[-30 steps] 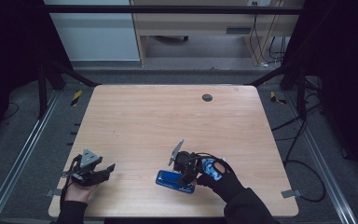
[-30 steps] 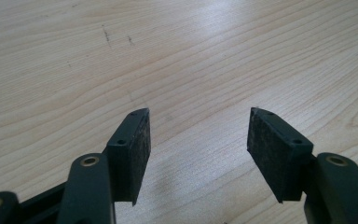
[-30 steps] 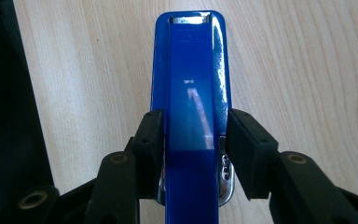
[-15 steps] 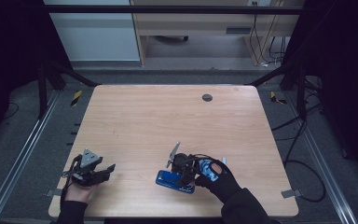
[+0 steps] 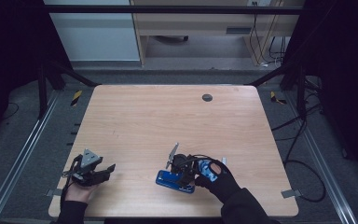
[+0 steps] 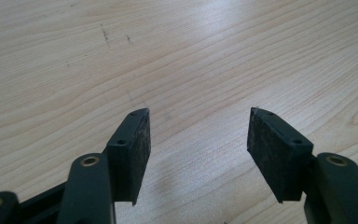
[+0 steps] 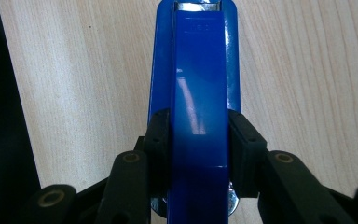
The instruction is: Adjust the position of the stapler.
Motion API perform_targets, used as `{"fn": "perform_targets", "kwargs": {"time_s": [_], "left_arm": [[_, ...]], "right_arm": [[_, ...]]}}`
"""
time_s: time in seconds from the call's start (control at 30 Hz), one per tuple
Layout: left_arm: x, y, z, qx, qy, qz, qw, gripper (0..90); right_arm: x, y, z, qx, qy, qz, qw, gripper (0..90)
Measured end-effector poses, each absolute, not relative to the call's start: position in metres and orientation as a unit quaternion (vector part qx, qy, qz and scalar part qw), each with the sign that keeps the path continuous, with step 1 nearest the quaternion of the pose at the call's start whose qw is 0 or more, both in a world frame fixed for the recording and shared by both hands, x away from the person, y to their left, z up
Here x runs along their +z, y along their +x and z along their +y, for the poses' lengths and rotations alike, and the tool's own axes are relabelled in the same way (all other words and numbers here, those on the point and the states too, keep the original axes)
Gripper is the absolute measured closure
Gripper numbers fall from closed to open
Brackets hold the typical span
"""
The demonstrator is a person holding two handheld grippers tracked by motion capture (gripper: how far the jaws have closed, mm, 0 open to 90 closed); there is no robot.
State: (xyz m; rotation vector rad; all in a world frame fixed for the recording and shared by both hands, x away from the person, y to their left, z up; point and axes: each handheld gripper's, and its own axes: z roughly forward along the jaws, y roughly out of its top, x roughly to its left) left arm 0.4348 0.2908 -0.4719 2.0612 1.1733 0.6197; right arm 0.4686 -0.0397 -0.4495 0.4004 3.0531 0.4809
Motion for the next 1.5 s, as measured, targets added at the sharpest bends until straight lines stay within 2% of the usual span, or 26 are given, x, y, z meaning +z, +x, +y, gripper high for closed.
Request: {"fn": "perform_targets", "kwargs": {"time_s": [0.63, 1.5], "left_arm": [[-0.4721, 0.4348, 0.2904, 0.238, 0.793, 0.449, 0.336, 39.2], [-0.4728, 0.4354, 0.2897, 0.236, 0.796, 0.448, 0.333, 39.2]], "right_arm": [[-0.4507, 0.4655, -0.0420, 0.165, 0.126, 0.978, 0.025, 65.1], [-0.4511, 0.4684, -0.0387, 0.154, 0.124, 0.980, 0.012, 64.2]]}}
